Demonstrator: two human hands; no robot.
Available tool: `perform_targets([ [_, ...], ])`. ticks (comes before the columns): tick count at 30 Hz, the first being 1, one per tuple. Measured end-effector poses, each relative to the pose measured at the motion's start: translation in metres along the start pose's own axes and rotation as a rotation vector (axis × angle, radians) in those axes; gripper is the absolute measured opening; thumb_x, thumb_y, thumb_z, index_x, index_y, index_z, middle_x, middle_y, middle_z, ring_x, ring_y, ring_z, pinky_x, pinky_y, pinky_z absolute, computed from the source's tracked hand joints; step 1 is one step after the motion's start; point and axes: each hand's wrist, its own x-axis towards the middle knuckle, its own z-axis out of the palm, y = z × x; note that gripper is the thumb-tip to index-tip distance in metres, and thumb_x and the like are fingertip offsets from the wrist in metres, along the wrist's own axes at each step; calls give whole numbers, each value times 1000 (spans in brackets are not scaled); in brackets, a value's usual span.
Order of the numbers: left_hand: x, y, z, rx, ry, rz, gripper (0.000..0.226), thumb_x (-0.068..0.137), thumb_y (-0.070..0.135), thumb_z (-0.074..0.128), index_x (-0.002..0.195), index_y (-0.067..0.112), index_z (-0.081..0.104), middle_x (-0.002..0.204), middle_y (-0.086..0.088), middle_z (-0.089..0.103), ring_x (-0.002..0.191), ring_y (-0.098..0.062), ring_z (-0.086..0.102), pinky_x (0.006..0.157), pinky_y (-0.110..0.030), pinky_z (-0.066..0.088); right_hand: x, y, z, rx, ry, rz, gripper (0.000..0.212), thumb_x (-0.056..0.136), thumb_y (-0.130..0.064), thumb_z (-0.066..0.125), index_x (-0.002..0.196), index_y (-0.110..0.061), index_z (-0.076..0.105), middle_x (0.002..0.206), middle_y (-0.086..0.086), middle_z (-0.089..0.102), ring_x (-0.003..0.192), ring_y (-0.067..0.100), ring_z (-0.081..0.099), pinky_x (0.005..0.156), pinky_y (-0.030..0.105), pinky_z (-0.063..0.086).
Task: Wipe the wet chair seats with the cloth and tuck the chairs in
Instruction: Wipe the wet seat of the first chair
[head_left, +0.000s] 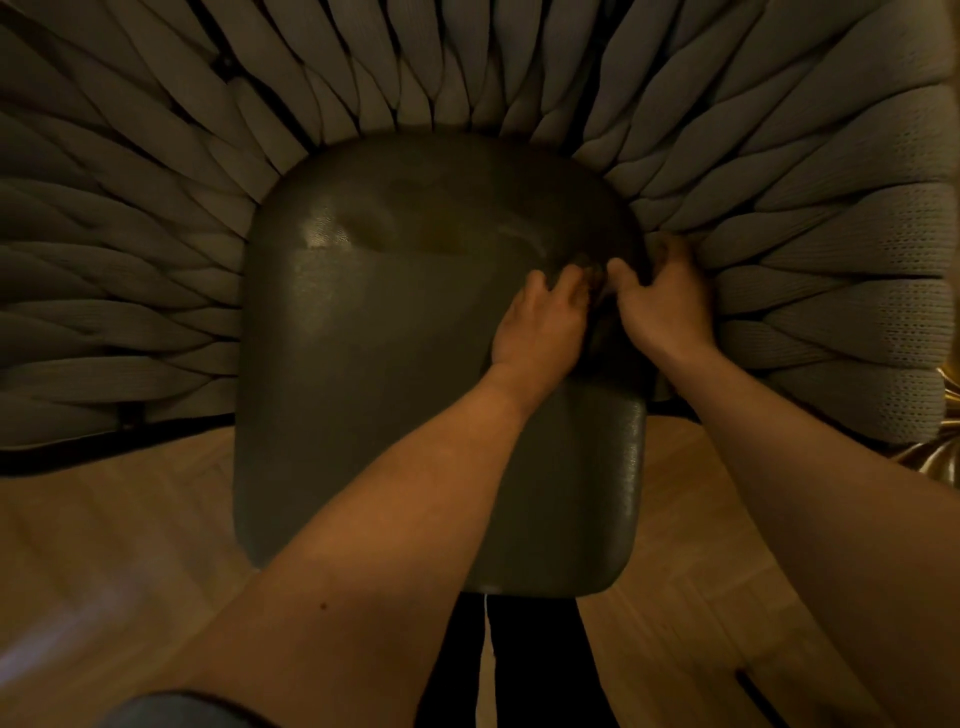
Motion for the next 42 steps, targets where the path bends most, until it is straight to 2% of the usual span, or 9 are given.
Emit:
perform_targets([
  [6,-17,-67,-16,80,9,-140,56,97,7,34,152,9,25,142,-10,38,101,-34,44,85,-38,41,14,-16,10,-121,-80,-11,83,89,-43,75,154,-12,35,155,12,44,143,31,42,117,39,37],
  [10,-33,-114,-30,130,20,-229,61,86,2,28,145,4,38,134,-15,44,100,-39,45,86,-42,43,15,-26,17,-236,-89,3,94,87,-45,77,158,-12,25,161,14,29,148,34,32,119,44,33],
  [15,-53,-168,-44,160,42,-364,46,91,0,42,136,3,49,134,-18,44,105,-42,44,91,-46,42,20,-29,22,-295,-71,30,101,84,-45,80,159,-10,22,163,15,22,151,33,26,120,44,30],
  [26,-80,-257,-72,163,151,-575,38,84,-7,43,120,-8,55,123,-26,46,102,-46,44,88,-51,41,21,-32,23,-275,-60,64,99,85,-40,81,160,-13,21,165,14,21,153,31,24,120,42,29],
  [30,-71,-253,-63,37,270,-629,50,83,-3,41,132,-3,51,123,-28,46,103,-45,46,92,-46,41,23,-30,23,-168,-42,78,92,87,-49,76,158,-14,29,162,12,28,150,31,30,120,41,30],
  [34,-57,-237,-50,-58,328,-619,48,80,1,38,125,-7,55,115,-28,49,98,-43,50,88,-42,43,27,-31,20,37,-29,160,81,93,-73,42,154,-20,42,158,7,41,145,30,39,121,42,30],
  [37,-43,-207,-43,-94,269,-536,48,88,3,41,135,0,49,122,-25,48,100,-40,47,87,-39,39,28,-31,15,146,-19,266,76,98,-74,29,146,-20,53,152,7,49,139,29,47,118,39,34],
  [40,-24,-167,-34,-246,265,-528,39,93,11,44,131,7,50,122,-19,49,109,-38,47,87,-36,40,24,-36,7,239,-18,358,101,77,-93,23,144,-25,57,148,4,55,134,27,53,117,45,39],
  [42,-15,-139,-27,-229,224,-445,52,91,8,43,143,6,42,135,-18,43,111,-39,43,97,-40,39,28,-30,4,301,-8,366,126,52,-108,20,142,-29,59,145,2,58,131,26,56,115,46,41],
])
